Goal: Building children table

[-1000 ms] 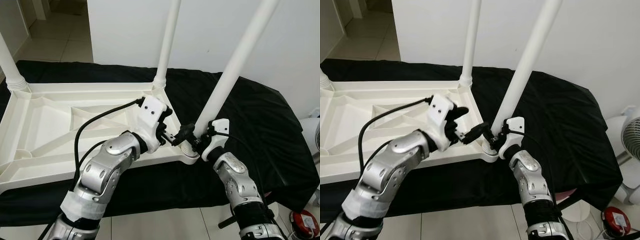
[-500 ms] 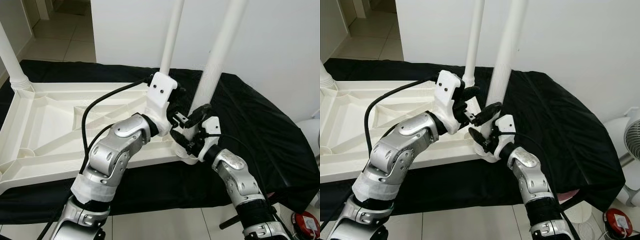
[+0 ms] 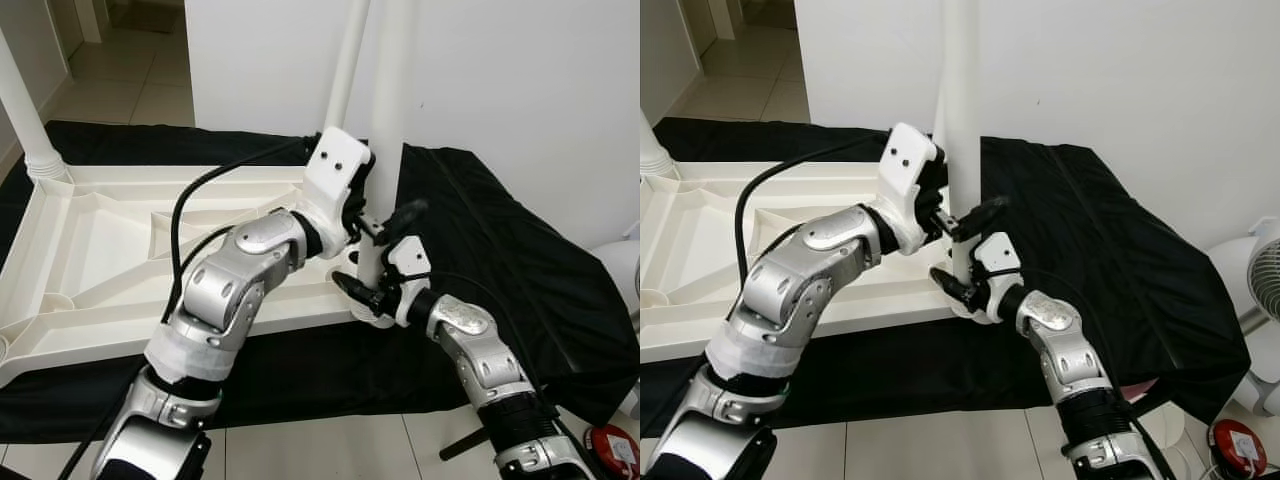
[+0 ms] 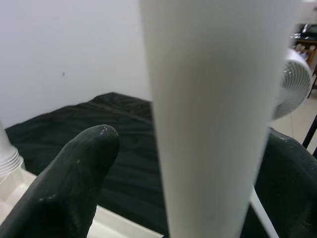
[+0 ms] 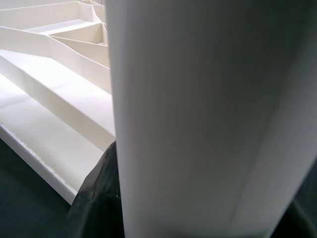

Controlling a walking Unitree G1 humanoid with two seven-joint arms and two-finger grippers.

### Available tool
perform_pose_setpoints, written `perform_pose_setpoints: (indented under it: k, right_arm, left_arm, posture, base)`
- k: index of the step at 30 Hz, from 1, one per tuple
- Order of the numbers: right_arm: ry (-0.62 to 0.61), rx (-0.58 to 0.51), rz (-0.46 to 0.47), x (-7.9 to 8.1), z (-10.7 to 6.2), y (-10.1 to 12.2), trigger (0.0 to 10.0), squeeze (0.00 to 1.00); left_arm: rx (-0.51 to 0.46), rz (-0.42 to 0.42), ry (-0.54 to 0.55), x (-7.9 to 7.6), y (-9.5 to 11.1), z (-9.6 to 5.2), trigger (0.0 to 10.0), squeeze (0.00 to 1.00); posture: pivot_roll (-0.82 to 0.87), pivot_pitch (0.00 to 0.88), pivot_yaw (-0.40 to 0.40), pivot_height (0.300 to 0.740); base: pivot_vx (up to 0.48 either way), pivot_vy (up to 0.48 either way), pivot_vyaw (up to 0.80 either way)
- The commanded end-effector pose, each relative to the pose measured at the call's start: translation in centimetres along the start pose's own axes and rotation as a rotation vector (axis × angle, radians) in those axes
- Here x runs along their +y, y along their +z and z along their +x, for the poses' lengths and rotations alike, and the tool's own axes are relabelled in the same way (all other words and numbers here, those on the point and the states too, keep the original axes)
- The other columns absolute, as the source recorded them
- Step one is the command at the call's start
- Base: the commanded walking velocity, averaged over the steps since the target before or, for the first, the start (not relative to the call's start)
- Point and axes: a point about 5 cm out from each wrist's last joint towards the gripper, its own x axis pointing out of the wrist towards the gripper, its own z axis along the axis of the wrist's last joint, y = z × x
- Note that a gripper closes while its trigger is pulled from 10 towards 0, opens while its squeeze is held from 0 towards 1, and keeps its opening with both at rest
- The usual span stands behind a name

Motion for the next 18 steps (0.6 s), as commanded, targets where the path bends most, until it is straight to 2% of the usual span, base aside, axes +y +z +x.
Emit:
perform_pose_setpoints:
  k: [1,2,12,18]
  right_arm:
    - [0.004,0.037,-0.005,0.0,-0.3,-0.6,10.0,0.0]
    - [0.001,0.039,-0.004,-0.2,-0.3,-0.6,10.0,0.0]
    - [-0.001,0.039,-0.004,-0.2,-0.2,-0.6,10.0,0.0]
    - [-0.03,0.038,0.009,-0.4,-0.1,-0.7,10.0,0.0]
  left_arm:
    - [0.025,0.016,0.034,0.1,0.0,0.4,10.0,0.0]
    - [0.029,0.003,0.058,0.6,-0.1,0.3,0.0,0.0]
    - [0.022,-0.027,0.083,1.1,0.1,0.2,0.0,0.0]
    - [-0.04,-0.112,0.077,1.2,1.0,0.3,0.0,0.0]
  posture:
    - [0.02,0.0,-0.107,0.74]
    - [0.02,0.0,-0.107,0.74]
    - [0.02,0.0,-0.106,0.74]
    - [0.03,0.0,-0.109,0.74]
  base:
    - [0.0,0.0,0.0]
    - [0.0,0.0,0.0]
    - [0.0,0.0,0.0]
    - [0.0,0.0,0.0]
